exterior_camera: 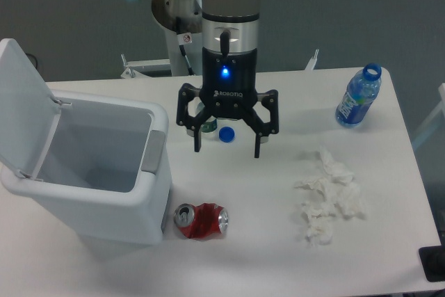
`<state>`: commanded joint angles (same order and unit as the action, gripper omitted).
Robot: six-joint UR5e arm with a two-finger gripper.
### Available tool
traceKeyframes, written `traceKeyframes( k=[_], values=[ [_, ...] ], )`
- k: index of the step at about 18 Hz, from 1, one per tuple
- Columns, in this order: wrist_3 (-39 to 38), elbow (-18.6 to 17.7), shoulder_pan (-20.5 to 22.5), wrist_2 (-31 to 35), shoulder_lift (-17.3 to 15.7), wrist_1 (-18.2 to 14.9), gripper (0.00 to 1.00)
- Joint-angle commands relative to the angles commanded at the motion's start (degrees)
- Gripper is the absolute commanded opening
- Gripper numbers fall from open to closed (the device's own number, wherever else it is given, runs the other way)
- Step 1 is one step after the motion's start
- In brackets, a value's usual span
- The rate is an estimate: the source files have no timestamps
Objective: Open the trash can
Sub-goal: 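Lift the gripper away as the trash can lid swings open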
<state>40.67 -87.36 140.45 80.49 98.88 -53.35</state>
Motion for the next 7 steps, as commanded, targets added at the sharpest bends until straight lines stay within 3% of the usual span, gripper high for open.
traceKeyframes(
  k=[3, 7],
  values=[
    [6.51, -0.35, 0.0, 2.99, 1.23, 0.0, 1.0],
    [8.11, -0.18, 0.09, 4.84, 3.16, 0.18, 1.0]
  ],
)
